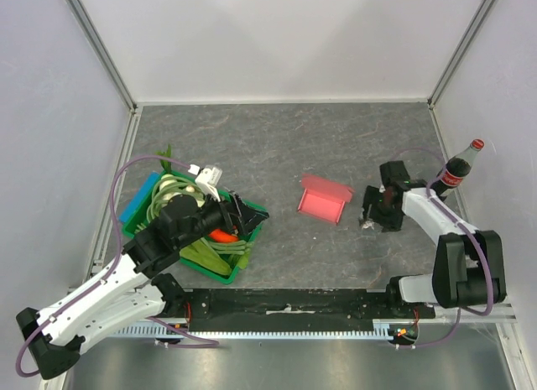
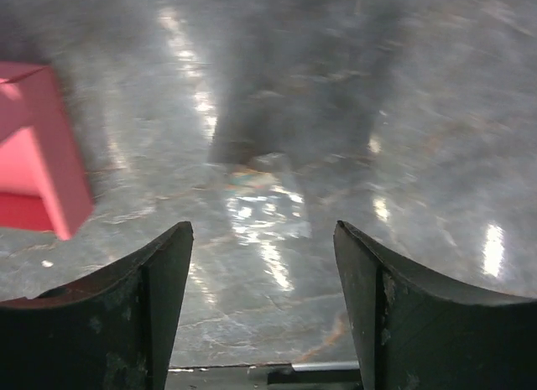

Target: Fold the paper box

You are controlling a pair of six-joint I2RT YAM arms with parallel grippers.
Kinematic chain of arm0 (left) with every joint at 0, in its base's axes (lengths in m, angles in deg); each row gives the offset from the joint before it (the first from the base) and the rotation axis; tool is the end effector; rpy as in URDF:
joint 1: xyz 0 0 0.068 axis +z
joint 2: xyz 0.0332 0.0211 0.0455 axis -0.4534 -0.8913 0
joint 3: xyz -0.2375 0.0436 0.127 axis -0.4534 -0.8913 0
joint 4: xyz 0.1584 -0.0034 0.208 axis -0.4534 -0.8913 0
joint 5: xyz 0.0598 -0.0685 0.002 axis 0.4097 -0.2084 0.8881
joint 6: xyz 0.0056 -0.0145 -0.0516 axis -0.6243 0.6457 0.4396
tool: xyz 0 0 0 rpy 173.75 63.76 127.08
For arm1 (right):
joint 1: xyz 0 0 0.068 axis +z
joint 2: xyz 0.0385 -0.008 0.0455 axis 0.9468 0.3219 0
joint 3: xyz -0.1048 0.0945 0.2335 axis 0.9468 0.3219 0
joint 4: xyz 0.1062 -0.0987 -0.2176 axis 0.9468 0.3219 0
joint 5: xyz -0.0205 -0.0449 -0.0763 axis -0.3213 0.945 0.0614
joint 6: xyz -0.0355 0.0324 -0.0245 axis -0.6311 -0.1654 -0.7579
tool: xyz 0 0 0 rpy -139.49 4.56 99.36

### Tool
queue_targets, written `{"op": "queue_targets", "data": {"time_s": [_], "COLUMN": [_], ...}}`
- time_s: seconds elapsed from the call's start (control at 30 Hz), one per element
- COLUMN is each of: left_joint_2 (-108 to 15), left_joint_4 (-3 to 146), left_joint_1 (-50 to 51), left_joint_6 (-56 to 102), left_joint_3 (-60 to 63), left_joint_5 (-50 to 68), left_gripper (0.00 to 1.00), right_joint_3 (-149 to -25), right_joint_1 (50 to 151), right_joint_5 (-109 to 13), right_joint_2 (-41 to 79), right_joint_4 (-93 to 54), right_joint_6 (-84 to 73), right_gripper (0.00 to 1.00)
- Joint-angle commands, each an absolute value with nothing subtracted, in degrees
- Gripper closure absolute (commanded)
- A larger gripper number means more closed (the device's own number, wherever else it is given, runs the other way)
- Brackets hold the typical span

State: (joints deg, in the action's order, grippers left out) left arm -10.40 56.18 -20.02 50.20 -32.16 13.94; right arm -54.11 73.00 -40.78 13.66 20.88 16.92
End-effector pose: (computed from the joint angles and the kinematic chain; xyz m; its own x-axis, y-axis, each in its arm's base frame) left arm 0.1128 -0.1238 0.3109 -0.6036 -0.2648 -0.7521 0.4979 0.6116 -0.6149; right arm 0.2239 0.0070 0.1814 -0.8531 0.4635 -0.2395 0.4426 0.8860 0.1381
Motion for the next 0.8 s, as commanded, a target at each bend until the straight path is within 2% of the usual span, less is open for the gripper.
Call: {"op": "queue_targets", "data": {"time_s": [0.0,0.23,0.3,0.43,0.5,0.57,0.67,0.77], "left_joint_2": [-10.18,-9.74,-9.57,-9.48,-9.39,-9.13,-8.77,-8.86], "left_joint_4": [58.52,58.26,58.17,58.26,57.91,57.38,56.59,56.59], "left_joint_1": [-19.97,-19.89,-19.88,-19.88,-19.88,-19.89,-19.88,-19.97], "left_joint_6": [47.98,47.63,47.63,47.89,47.80,47.80,47.63,47.45], "left_joint_3": [-32.40,-32.14,-32.23,-32.49,-32.05,-31.96,-31.96,-31.79], "left_joint_5": [14.20,14.02,14.02,14.11,13.84,13.84,14.19,14.11], "left_gripper": [0.09,0.08,0.08,0.08,0.08,0.08,0.08,0.09], "right_joint_3": [-57.60,-60.50,-60.33,-59.54,-58.66,-57.69,-57.42,-58.47], "right_joint_1": [77.46,82.90,83.26,83.26,83.09,83.09,83.08,83.08], "right_joint_5": [-39.55,-28.49,-28.82,-28.12,-28.20,-27.42,-25.13,-24.34], "right_joint_2": [19.72,25.89,26.33,27.56,25.99,23.54,19.15,14.75], "right_joint_4": [16.06,17.11,15.98,14.74,13.87,13.68,14.64,17.10], "right_joint_6": [15.47,13.96,13.70,14.22,15.02,16.42,17.83,16.87], "right_gripper": [0.25,0.32,0.33,0.44,0.54,0.55,0.63,0.67]}}
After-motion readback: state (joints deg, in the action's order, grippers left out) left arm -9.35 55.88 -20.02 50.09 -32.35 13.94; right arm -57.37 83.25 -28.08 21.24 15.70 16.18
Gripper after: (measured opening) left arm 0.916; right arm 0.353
